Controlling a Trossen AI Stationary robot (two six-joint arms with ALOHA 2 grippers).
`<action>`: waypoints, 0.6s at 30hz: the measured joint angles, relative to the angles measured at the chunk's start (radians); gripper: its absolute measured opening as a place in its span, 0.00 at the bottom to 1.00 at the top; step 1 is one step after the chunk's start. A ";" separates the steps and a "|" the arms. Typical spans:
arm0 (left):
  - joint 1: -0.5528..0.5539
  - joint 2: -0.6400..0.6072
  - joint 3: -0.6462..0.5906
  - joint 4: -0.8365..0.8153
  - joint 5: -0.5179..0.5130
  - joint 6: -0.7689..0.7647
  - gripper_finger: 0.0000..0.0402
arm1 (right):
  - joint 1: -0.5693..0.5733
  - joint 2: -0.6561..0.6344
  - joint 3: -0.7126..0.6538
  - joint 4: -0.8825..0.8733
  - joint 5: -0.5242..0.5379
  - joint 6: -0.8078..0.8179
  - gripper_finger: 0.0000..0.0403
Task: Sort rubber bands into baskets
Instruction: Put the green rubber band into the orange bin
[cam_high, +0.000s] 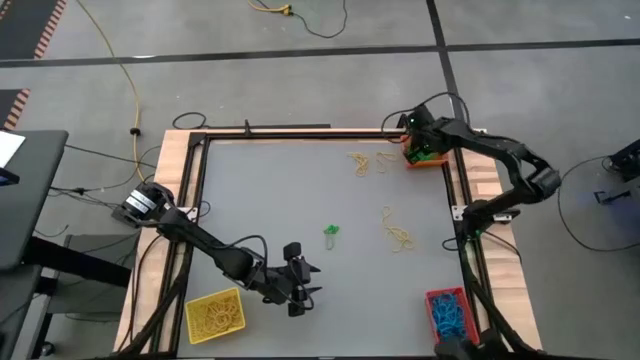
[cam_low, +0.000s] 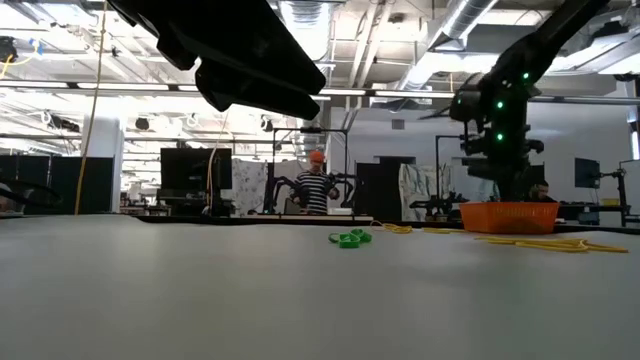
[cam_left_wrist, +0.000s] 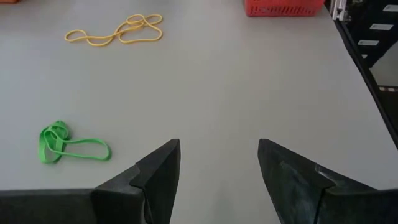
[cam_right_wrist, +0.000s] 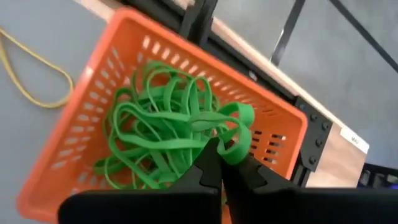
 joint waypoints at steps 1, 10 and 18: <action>0.000 0.000 0.000 0.000 0.000 0.000 0.51 | -0.001 0.016 0.001 -0.001 0.002 0.000 0.10; 0.000 0.000 0.000 -0.004 0.000 0.000 0.51 | 0.021 0.128 0.009 -0.013 0.050 0.013 0.19; -0.001 0.000 0.000 -0.008 0.001 0.000 0.51 | 0.031 0.099 0.008 -0.038 0.044 0.043 0.45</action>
